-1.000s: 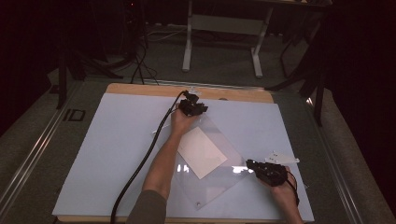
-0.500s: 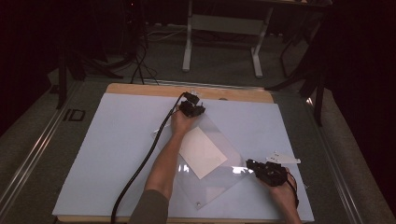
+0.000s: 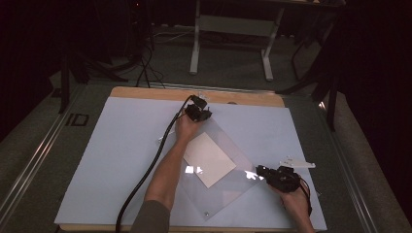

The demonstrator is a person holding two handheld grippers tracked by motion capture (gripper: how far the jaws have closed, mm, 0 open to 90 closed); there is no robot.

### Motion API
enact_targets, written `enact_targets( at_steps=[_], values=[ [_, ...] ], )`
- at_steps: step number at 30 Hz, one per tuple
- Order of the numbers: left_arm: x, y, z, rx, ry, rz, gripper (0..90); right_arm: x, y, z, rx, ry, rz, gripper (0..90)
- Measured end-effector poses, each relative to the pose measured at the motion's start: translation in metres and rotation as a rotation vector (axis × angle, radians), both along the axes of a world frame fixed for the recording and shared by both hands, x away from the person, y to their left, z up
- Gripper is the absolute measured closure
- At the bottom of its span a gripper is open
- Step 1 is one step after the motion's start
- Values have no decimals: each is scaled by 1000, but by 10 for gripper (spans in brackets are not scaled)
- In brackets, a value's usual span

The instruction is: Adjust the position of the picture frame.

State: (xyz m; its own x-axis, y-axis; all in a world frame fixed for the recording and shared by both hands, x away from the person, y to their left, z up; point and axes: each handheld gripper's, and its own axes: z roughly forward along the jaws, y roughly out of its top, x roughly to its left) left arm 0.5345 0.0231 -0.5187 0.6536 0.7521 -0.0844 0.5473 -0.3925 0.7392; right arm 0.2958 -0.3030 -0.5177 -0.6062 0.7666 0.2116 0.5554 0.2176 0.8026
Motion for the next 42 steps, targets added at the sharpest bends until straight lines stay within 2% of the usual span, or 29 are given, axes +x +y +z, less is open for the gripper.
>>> enact_targets(
  at_steps=[3, 8, 11, 21, 29, 33, 35, 42],
  values=[
    [-2, 4, 4, 3, -1, 2, 845, 0, 0, 2, 13, -1, -3, 804],
    [-5, 17, 12, -9, 9, 4, 846, 6, -1, 8, 78, 18, 5, 773],
    [-6, 27, 17, -2, 9, 5, 847, 10, 0, 13, 107, 21, 10, 764],
    [-15, 57, 22, -21, 33, 42, 848, 25, 10, 29, 105, 9, 7, 763],
    [-24, 75, 35, 4, 36, 66, 849, 36, 15, 39, 118, 9, 19, 763],
    [-30, 85, 38, -4, 34, 77, 848, 42, 17, 41, 130, 16, 21, 765],
    [-32, 91, 39, -16, 35, 78, 847, 46, 18, 42, 138, 18, 23, 765],
    [-43, 108, 43, -8, 35, 65, 848, 59, 20, 45, 151, 33, 28, 766]
  ],
)
